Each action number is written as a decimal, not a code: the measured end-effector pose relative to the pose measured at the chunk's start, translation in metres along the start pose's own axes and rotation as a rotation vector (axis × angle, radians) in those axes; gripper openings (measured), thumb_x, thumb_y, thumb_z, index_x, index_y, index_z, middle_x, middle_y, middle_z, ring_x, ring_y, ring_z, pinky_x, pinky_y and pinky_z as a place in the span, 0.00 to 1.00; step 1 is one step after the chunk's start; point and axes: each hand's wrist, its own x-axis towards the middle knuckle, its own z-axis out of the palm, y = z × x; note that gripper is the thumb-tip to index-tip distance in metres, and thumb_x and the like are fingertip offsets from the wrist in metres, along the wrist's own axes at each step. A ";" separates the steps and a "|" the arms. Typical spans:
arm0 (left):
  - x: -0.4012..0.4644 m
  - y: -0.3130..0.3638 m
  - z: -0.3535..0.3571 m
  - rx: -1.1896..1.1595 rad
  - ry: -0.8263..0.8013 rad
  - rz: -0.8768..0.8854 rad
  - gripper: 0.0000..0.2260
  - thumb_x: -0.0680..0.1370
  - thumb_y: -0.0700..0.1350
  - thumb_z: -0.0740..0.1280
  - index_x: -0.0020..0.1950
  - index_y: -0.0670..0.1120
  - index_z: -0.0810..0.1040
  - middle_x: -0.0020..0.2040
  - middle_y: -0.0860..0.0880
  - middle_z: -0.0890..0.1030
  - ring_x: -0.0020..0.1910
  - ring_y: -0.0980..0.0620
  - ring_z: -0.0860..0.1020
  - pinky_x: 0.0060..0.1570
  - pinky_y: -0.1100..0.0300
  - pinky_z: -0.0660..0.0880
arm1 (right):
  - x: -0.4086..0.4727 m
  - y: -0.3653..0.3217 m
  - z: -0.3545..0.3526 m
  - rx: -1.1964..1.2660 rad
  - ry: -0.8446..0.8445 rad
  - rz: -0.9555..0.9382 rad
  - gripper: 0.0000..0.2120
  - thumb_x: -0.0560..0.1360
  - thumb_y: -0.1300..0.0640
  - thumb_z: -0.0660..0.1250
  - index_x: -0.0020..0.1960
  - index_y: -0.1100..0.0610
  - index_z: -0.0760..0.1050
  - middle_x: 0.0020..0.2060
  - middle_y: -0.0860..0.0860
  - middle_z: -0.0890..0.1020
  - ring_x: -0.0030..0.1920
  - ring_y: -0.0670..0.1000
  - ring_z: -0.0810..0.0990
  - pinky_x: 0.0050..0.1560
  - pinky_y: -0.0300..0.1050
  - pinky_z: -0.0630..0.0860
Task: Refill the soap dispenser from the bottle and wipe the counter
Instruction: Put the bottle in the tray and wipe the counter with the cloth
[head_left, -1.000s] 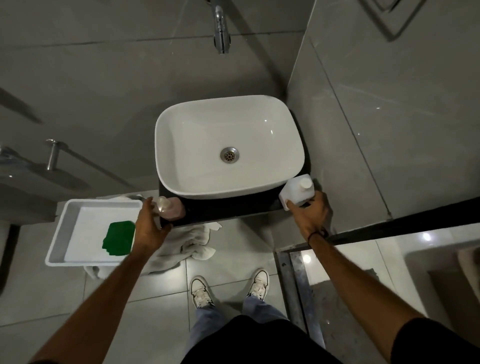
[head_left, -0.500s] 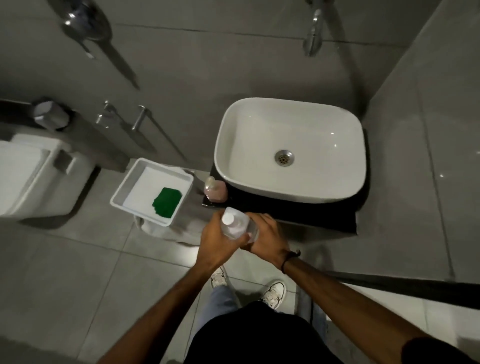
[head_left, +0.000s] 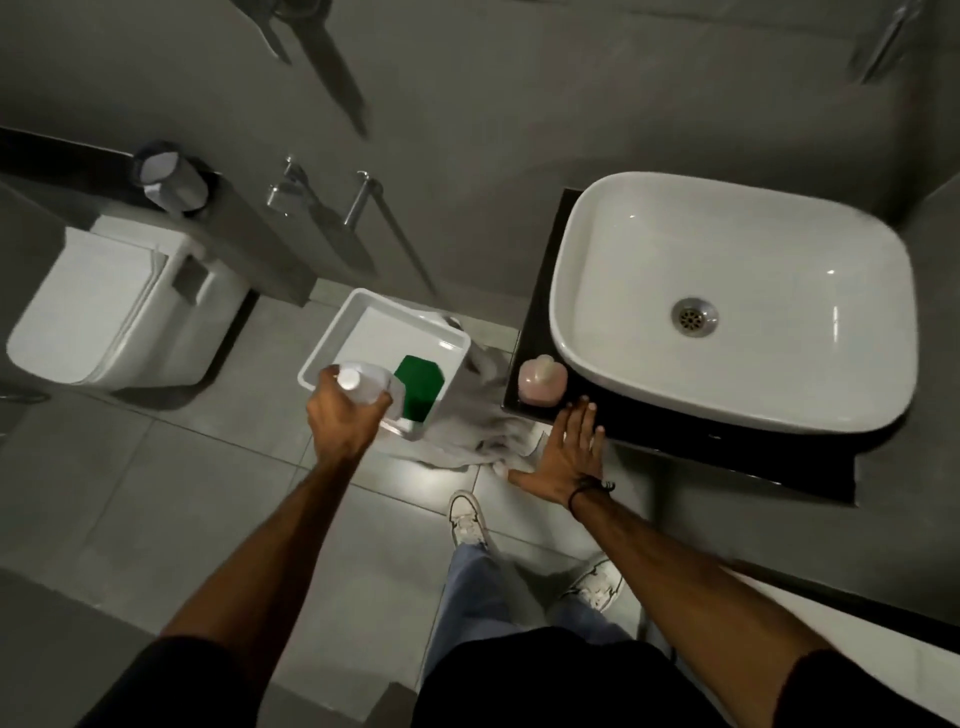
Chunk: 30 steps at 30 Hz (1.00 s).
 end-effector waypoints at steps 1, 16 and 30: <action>0.023 -0.006 -0.001 -0.005 0.005 -0.004 0.33 0.66 0.51 0.81 0.66 0.42 0.73 0.59 0.40 0.82 0.58 0.38 0.81 0.58 0.48 0.79 | 0.002 -0.006 0.004 -0.015 0.000 0.035 0.68 0.64 0.20 0.63 0.79 0.66 0.35 0.79 0.66 0.35 0.79 0.64 0.32 0.79 0.63 0.38; 0.141 -0.086 0.072 -0.255 -0.050 -0.433 0.40 0.70 0.38 0.78 0.76 0.40 0.60 0.72 0.38 0.67 0.71 0.39 0.71 0.72 0.46 0.71 | 0.020 -0.022 0.034 -0.109 0.066 0.230 0.62 0.69 0.25 0.63 0.80 0.66 0.39 0.79 0.65 0.38 0.80 0.65 0.36 0.79 0.64 0.39; 0.118 -0.064 0.164 0.167 -0.563 -0.267 0.30 0.74 0.39 0.73 0.74 0.39 0.66 0.70 0.36 0.73 0.70 0.34 0.72 0.70 0.43 0.71 | 0.018 -0.017 0.035 -0.252 0.028 0.223 0.56 0.73 0.29 0.59 0.80 0.65 0.35 0.78 0.66 0.35 0.79 0.66 0.33 0.79 0.64 0.43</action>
